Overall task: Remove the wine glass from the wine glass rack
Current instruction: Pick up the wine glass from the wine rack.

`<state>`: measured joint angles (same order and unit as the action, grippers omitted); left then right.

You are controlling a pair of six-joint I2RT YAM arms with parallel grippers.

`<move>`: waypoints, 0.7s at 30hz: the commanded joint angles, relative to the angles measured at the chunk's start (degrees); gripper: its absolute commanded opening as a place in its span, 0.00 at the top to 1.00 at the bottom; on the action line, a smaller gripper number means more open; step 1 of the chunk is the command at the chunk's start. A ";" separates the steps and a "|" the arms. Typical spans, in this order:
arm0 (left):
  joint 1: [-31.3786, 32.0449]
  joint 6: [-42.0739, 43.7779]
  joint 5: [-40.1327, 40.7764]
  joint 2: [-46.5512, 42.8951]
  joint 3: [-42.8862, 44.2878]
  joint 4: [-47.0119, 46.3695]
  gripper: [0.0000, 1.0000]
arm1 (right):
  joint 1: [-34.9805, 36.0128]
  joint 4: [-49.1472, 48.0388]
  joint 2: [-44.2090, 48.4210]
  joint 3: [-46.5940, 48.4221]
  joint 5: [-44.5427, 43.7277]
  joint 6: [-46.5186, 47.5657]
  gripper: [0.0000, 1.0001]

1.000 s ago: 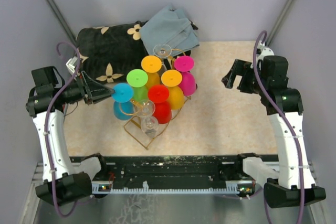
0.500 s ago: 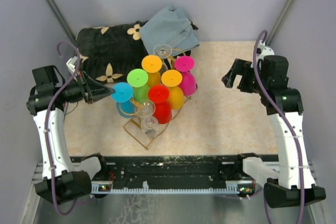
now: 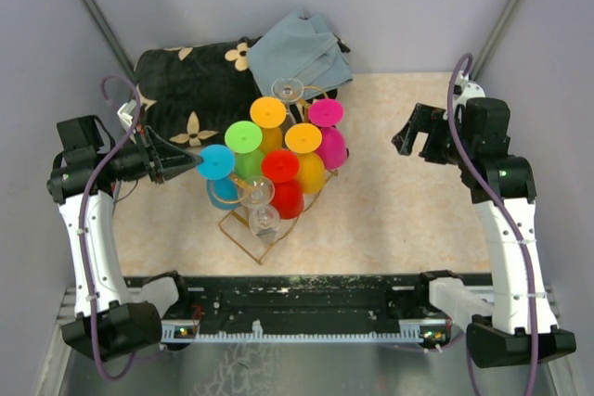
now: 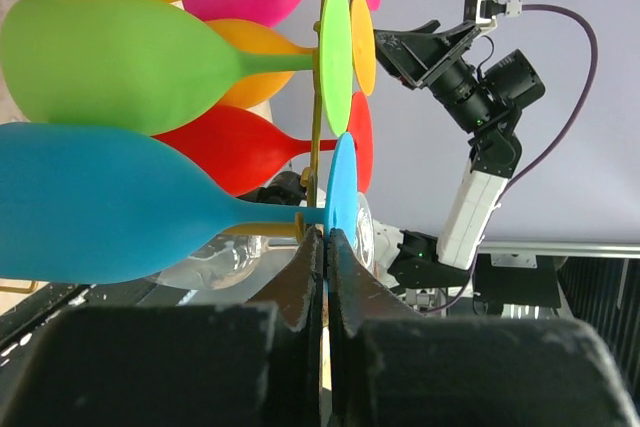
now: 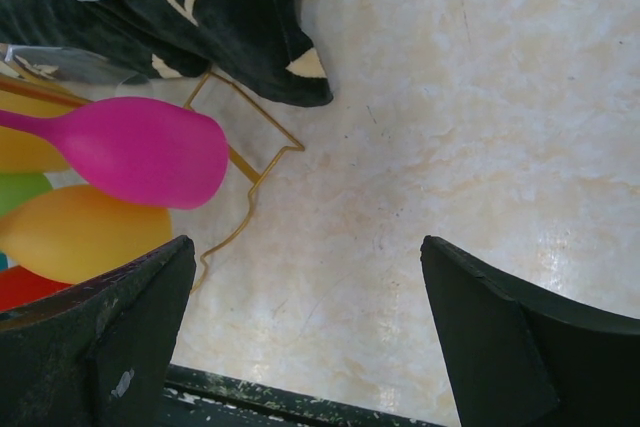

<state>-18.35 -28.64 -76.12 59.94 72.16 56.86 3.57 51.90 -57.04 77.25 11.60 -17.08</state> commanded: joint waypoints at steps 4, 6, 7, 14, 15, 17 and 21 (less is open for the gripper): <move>0.33 -2.29 -1.03 -0.42 -0.24 -0.51 1.00 | -0.41 -1.41 1.61 0.09 -1.20 0.74 0.05; 0.27 -2.32 -0.68 -0.40 -0.16 -0.14 1.00 | -0.41 -1.24 1.81 0.01 -1.37 0.74 0.05; 0.26 -2.36 -0.39 -0.37 -0.11 0.03 1.00 | -0.41 -1.20 1.86 0.00 -1.38 0.73 0.05; 0.15 -2.52 0.72 0.17 0.72 0.76 1.00 | -0.41 -1.01 1.93 0.08 -1.32 0.65 0.05; 0.03 -2.50 0.90 0.17 0.82 0.94 1.00 | -0.39 -1.01 1.93 0.17 -1.34 0.66 0.05; -0.13 -2.33 1.14 0.41 0.84 1.30 1.00 | -0.40 -0.92 1.93 0.14 -1.40 0.74 0.05; -0.58 -2.14 1.50 0.69 0.97 1.59 1.00 | -0.48 -0.92 1.93 0.18 -1.53 0.73 0.05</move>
<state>-18.44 -30.68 -74.81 60.34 72.16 57.47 3.57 52.14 -56.25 77.25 10.59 -16.97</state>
